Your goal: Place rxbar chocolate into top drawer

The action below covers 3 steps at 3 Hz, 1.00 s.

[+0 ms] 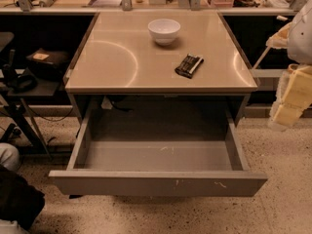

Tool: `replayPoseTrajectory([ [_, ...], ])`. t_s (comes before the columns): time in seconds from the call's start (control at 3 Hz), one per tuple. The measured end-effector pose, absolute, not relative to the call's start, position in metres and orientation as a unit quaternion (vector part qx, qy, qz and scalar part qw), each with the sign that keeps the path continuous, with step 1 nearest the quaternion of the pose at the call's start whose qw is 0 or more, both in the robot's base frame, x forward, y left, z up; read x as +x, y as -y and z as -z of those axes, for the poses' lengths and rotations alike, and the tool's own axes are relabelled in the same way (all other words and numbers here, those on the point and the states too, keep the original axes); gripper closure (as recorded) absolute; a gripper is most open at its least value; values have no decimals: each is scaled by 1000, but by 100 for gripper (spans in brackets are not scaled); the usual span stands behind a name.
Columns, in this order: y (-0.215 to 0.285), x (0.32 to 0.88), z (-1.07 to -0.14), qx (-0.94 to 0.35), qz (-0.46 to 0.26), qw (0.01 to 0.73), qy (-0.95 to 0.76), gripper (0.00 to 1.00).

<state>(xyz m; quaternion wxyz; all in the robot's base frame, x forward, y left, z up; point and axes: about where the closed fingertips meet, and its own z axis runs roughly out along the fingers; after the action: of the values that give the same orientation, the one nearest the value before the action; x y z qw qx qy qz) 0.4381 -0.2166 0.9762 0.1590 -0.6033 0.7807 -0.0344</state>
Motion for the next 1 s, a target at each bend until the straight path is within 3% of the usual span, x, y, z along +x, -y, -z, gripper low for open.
replayPoseTrajectory([
  [0.67, 219, 454, -982, -603, 37, 165, -780, 0],
  [1.0, 220, 505, -992, -599, 63, 151, -784, 0],
])
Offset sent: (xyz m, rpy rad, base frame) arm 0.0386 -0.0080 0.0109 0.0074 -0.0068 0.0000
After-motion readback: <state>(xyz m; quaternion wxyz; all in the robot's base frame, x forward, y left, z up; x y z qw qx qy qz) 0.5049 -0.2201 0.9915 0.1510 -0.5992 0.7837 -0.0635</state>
